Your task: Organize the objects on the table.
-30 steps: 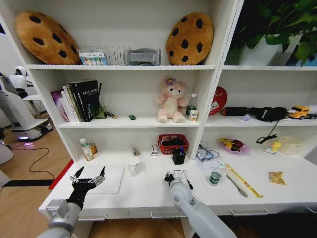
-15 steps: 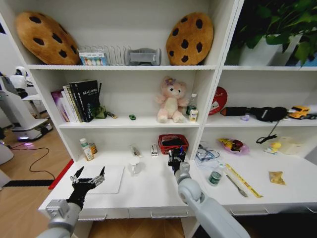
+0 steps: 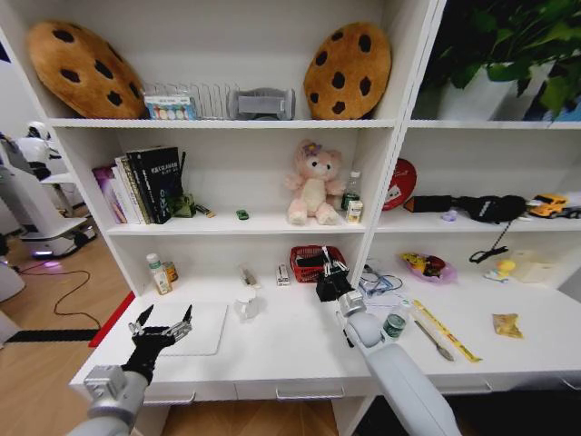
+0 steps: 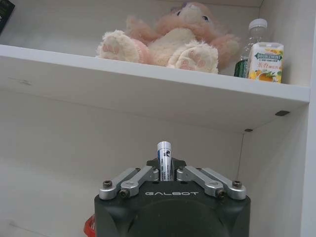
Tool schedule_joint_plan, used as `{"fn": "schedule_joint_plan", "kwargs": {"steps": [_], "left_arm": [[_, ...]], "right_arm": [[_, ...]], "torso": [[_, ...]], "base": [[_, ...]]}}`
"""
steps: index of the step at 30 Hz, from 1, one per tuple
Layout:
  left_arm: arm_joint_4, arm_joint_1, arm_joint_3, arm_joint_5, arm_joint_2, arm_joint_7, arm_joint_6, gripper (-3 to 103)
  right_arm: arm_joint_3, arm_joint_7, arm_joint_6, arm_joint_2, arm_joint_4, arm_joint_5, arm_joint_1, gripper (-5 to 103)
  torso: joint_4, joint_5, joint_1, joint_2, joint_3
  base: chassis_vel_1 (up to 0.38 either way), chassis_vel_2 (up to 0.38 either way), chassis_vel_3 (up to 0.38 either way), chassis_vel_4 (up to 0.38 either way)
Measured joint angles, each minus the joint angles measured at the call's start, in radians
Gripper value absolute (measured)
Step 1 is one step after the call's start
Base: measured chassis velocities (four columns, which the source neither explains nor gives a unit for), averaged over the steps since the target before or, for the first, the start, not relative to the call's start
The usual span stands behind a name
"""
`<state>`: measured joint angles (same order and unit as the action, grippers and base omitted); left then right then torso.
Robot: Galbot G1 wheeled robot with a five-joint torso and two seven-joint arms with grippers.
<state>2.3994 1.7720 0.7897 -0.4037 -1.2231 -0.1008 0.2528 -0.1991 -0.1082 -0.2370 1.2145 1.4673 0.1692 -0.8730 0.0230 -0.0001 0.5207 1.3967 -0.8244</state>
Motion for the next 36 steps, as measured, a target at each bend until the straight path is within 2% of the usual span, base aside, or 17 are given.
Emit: {"fn": "schedule_joint_plan", "kwargs": {"steps": [9, 21, 32, 36], "left_arm": [[0.000, 0.000, 0.000, 0.000, 0.000, 0.000, 0.000, 100], [0.000, 0.000, 0.000, 0.000, 0.000, 0.000, 0.000, 100], [0.000, 0.000, 0.000, 0.000, 0.000, 0.000, 0.000, 100], [0.000, 0.000, 0.000, 0.000, 0.000, 0.000, 0.000, 100]], "right_arm": [[-0.009, 0.026, -0.029, 0.043, -0.087, 0.014, 0.071, 11], [0.004, -0.003, 0.030, 0.064, -0.170, 0.132, 0.155, 11], [0.011, -0.010, 0.033, 0.093, -0.250, 0.133, 0.172, 11], [0.003, -0.002, 0.007, 0.112, -0.291, 0.106, 0.180, 11]], "torso": [[-0.0002, -0.0001, 0.000, 0.000, 0.000], [0.0000, -0.0001, 0.000, 0.000, 0.000], [0.0000, 0.0000, 0.000, 0.000, 0.000], [0.0000, 0.0000, 0.000, 0.000, 0.000]], "base": [[0.000, 0.000, 0.000, 0.000], [0.000, 0.000, 0.000, 0.000], [0.000, 0.000, 0.000, 0.000], [0.000, 0.000, 0.000, 0.000]]}}
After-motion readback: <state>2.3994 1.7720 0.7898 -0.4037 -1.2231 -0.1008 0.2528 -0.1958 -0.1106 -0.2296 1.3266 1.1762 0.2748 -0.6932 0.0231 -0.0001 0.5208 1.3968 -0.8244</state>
